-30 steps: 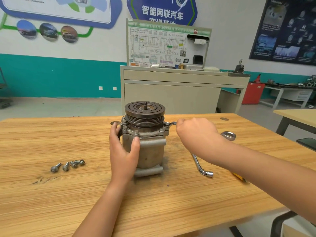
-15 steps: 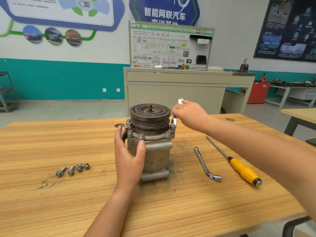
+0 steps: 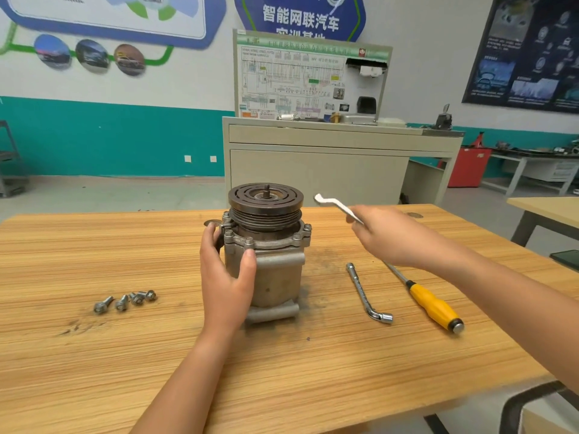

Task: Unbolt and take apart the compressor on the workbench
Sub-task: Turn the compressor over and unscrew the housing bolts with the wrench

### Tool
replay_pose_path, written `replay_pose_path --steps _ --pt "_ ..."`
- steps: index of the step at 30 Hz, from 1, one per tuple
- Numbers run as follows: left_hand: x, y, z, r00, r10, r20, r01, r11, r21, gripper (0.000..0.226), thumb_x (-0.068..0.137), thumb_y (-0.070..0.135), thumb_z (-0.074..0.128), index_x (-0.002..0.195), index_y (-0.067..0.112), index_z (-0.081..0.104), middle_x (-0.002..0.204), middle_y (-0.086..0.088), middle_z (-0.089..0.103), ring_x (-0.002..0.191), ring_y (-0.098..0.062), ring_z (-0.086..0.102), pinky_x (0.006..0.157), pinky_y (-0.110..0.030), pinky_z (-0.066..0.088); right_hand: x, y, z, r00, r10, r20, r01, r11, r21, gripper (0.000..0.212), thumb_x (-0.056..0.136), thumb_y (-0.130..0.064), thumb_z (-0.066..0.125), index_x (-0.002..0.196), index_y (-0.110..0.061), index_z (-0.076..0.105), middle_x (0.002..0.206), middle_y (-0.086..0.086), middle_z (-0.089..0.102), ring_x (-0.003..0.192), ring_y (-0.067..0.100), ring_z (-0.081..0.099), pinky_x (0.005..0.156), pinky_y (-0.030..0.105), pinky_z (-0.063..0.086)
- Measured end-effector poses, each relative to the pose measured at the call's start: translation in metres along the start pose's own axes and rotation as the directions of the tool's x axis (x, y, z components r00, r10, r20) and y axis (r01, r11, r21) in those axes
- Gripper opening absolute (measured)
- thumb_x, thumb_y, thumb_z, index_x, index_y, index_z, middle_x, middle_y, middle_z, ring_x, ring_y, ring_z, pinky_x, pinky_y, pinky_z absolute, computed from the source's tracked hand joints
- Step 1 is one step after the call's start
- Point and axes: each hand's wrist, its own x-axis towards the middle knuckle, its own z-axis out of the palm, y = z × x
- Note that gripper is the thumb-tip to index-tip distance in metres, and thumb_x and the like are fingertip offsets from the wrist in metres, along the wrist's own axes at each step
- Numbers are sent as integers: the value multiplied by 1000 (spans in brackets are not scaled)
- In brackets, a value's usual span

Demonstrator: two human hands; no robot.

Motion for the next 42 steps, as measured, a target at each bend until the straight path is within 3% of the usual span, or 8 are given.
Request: replay_pose_path --steps 14,18,21,24,30,33,37,42 --pt "-1 2 0 1000 -4 -1 4 1000 -16 74 80 41 51 146 29 21 140 12 36 131 1 33 112 -33 29 -13 -56 -7 988 -94 121 148 787 -599 27 88 4 42 110 -6 53 59 -1 30 48 16 30 39 25 21" --pt "-1 2 -1 1000 -1 -4 1 1000 -16 73 80 41 51 145 29 21 138 13 36 129 1 33 111 -32 29 2 -19 -12 977 -181 116 214 775 -595 29 94 -16 34 119 -14 48 58 -5 32 48 9 30 40 24 22" --pt "-1 0 -1 1000 3 -1 -3 1000 -9 71 80 42 51 144 34 20 138 14 36 129 2 33 111 -32 30 24 7 -8 964 -225 138 261 740 -620 33 95 -9 34 127 -14 41 60 -3 39 49 10 38 43 24 32" --pt "-1 1 0 1000 7 0 -7 1000 -8 70 78 47 50 141 39 20 138 16 35 129 3 33 110 -31 30 51 14 5 949 -303 83 290 745 -601 30 92 0 41 120 -10 45 85 4 55 75 20 55 64 31 51" --pt "-2 0 0 1000 -1 -12 1 1000 -8 73 73 57 48 139 43 21 138 16 38 129 4 34 111 -36 32 95 -13 43 903 -420 -90 354 847 -397 31 95 -5 38 122 -11 51 121 5 58 108 23 55 80 33 48" --pt "-2 1 0 1000 -2 -4 2 1000 -12 74 73 57 48 141 40 21 141 12 39 130 2 34 111 -36 32 91 -8 40 911 -356 -210 309 924 -226 35 94 -2 38 124 -11 53 116 8 63 103 27 58 77 39 48" --pt "-2 1 1 1000 -12 -4 12 1000 -11 79 73 57 47 144 34 21 141 13 38 130 1 34 112 -35 31 61 4 18 900 -69 -430 142 980 138 32 100 -19 34 128 -7 44 73 9 59 71 30 59 64 39 46" --pt "-1 1 1 1000 -8 -7 7 1000 -7 80 74 57 47 145 32 21 141 10 39 131 -3 36 111 -38 32 5 -1 3 972 2 -235 -37 989 -142 21 98 -19 34 112 -12 47 61 -3 41 56 20 46 46 30 29"
